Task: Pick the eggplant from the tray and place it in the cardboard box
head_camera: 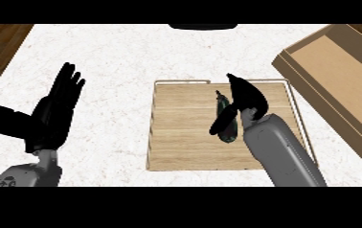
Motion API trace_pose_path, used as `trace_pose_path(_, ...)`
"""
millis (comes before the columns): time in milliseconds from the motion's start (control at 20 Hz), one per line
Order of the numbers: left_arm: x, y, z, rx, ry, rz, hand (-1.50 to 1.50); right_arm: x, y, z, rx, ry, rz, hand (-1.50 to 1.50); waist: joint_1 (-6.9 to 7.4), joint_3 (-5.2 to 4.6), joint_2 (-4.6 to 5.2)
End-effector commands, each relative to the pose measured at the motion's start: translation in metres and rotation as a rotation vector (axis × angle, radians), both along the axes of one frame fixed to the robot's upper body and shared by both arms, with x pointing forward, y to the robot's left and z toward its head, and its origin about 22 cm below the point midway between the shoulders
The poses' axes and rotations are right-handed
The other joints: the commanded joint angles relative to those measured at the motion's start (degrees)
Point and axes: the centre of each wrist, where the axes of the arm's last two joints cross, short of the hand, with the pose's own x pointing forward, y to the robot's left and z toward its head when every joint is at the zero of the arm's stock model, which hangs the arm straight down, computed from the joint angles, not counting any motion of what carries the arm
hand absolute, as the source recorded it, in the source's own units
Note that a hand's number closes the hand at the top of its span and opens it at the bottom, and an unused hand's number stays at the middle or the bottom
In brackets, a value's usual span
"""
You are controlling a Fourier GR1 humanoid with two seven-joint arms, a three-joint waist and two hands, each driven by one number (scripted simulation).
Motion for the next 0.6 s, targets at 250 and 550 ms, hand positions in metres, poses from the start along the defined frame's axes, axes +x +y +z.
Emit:
trace_pose_path(250, -0.003, 0.005, -0.009, 0.000, -0.015, 0.014, 0.00, -0.004, 0.003, -0.006, -0.048, 0.081, -0.013, -1.50, 0.01, 0.00, 0.01)
trace_pose_path(550, 0.024, -0.008, -0.004, -0.013, -0.002, -0.011, 0.00, 0.012, 0.001, -0.014, -0.064, 0.058, -0.014, -1.50, -0.12, 0.00, 0.12)
